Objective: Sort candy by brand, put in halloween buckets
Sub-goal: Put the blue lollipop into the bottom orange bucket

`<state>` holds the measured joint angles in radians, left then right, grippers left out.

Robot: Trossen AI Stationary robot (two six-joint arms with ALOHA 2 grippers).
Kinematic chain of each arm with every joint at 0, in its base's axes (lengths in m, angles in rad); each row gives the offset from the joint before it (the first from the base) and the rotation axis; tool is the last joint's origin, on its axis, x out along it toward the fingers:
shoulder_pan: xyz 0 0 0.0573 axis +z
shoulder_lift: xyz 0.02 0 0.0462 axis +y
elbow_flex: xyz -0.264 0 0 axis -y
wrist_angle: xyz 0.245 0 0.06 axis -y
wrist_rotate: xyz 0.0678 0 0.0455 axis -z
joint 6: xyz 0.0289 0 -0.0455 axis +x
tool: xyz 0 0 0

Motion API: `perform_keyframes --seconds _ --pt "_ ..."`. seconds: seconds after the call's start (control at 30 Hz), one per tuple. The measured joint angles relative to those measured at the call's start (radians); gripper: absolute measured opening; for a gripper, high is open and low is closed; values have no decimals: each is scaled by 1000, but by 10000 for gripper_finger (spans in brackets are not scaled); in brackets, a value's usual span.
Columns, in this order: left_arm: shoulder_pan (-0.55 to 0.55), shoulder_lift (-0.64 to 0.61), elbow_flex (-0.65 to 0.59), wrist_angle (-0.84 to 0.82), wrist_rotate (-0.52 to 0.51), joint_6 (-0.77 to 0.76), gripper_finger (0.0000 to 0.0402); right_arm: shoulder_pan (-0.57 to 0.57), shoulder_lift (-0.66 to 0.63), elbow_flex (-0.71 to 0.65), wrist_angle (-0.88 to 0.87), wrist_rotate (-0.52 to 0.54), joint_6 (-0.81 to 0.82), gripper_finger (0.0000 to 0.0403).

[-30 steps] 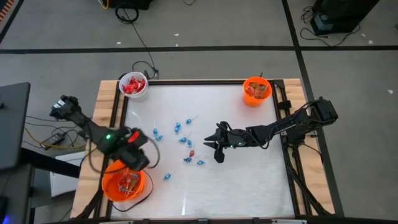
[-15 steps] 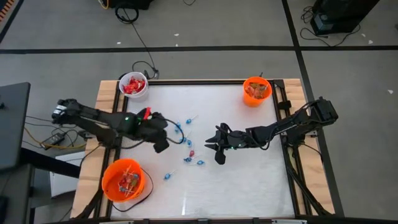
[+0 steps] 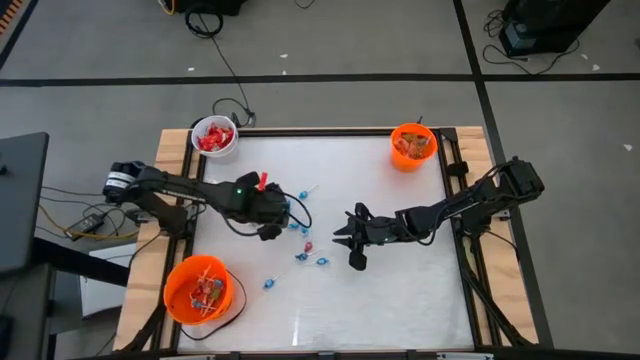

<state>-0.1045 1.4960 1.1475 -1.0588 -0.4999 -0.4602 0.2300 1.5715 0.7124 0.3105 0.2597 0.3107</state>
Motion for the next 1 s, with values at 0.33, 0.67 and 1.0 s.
perform_keyframes --seconds 0.33,0.67,1.0 --pt "109 -10 -278 280 53 13 142 4 0 0 -1 1 0 103" --pt "178 -10 -351 423 98 -24 148 4 0 0 1 11 3 103" --pt "183 23 -397 369 295 -2 221 23 0 0 -35 9 4 103"
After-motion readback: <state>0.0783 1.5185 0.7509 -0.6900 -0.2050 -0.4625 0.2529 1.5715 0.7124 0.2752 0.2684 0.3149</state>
